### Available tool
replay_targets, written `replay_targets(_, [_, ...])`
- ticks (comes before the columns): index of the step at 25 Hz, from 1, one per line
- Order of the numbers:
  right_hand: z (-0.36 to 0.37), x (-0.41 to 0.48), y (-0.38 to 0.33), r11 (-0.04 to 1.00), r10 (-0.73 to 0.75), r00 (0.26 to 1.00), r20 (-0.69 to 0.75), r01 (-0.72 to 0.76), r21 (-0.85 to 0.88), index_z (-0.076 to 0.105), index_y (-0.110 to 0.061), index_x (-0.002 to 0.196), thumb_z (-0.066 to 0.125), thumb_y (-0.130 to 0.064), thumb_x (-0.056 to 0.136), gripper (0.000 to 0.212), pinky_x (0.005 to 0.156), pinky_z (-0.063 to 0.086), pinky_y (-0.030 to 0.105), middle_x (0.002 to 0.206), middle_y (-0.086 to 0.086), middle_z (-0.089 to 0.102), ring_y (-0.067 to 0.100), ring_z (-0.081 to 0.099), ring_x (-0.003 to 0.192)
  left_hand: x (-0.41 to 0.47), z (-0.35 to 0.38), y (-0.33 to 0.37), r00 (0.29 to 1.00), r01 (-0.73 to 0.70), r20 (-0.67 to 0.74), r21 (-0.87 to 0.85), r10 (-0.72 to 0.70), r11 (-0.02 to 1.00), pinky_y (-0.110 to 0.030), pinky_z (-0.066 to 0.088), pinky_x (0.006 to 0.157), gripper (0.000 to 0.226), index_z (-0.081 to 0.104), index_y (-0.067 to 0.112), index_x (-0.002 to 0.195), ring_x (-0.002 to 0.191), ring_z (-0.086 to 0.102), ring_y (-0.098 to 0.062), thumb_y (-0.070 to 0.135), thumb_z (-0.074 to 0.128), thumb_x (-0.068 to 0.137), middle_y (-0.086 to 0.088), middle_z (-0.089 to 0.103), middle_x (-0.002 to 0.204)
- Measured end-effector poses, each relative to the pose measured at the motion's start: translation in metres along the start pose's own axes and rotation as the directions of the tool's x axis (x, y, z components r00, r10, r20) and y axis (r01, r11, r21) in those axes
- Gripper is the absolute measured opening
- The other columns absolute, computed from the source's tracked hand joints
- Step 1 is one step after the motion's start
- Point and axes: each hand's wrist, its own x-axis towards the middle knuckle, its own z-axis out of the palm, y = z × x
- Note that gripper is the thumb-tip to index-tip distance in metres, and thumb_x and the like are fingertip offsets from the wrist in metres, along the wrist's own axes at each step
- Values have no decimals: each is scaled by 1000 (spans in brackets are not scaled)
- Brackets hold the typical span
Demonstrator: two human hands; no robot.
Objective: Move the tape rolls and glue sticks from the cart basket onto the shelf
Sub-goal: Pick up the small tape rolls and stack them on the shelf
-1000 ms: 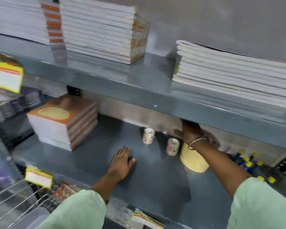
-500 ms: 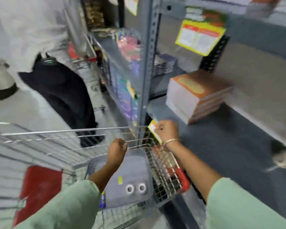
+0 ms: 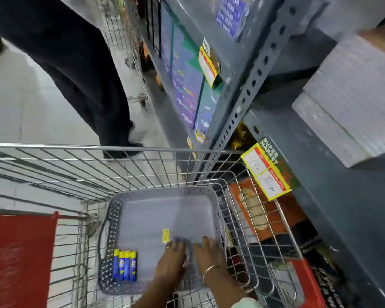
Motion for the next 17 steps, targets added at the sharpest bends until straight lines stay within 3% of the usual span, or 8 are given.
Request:
replay_targets(2, [13, 8, -3, 1000, 4, 1000, -12, -4, -5, 59, -19, 110, 41, -10, 87, 31, 81, 52, 45, 119, 14, 55, 32, 54, 111, 7, 10, 0, 997, -46, -57, 10, 46, 999, -38, 55, 77, 50, 35, 16, 124, 118, 48, -32, 17, 58, 79, -5, 34, 129])
replay_targets(4, [17, 12, -2, 999, -21, 1000, 9, 21, 32, 62, -23, 101, 53, -13, 80, 24, 67, 56, 42, 110, 11, 59, 28, 59, 102, 13, 18, -3, 992, -93, -82, 2, 93, 996, -35, 57, 69, 51, 41, 16, 117, 106, 56, -33, 18, 62, 70, -5, 37, 120])
replay_targets(5, [17, 15, 0, 999, -25, 1000, 12, 24, 34, 61, -20, 104, 60, -12, 79, 26, 68, 55, 43, 112, 14, 57, 30, 57, 106, 14, 18, -4, 994, -97, -53, 11, 98, 995, -37, 55, 76, 50, 42, 14, 120, 110, 52, -33, 17, 59, 72, -8, 39, 123])
replay_targets(7, [24, 18, 0, 994, -107, 992, 69, 104, 39, 47, -12, 123, 51, -6, 86, 38, 85, 50, 47, 131, 19, 41, 35, 39, 125, 11, 16, -2, 998, -61, 8, 57, 61, 996, -41, 47, 88, 50, 36, 11, 128, 121, 38, -33, 14, 49, 79, -12, 37, 132])
replay_targets(9, [18, 14, 0, 992, -129, 984, 126, 129, 9, 37, -9, 131, 45, -4, 90, 42, 93, 46, 47, 139, 20, 33, 35, 29, 131, 7, 10, 2, 1000, -14, 6, 83, 13, 996, -40, 43, 92, 54, 30, 10, 133, 130, 28, -34, 7, 45, 82, -14, 30, 141])
replay_targets(13, [-19, 10, -6, 991, -131, 991, 40, 131, 2, 42, -4, 125, 34, 1, 92, 34, 95, 46, 45, 132, 19, 40, 34, 35, 127, 0, -23, 9, 992, 49, -117, 50, -43, 998, -37, 44, 96, 56, 21, 11, 139, 136, 24, -30, -4, 37, 87, -10, 27, 147])
replay_targets(17, [-91, -12, -2, 983, -180, 982, -48, 182, 38, 38, -2, 129, 42, 7, 89, 41, 98, 43, 46, 135, 19, 40, 35, 33, 129, -23, -83, 32, 965, 1, -263, -6, -2, 1000, -37, 45, 90, 57, 25, 12, 134, 129, 30, -27, -5, 44, 82, -5, 32, 140])
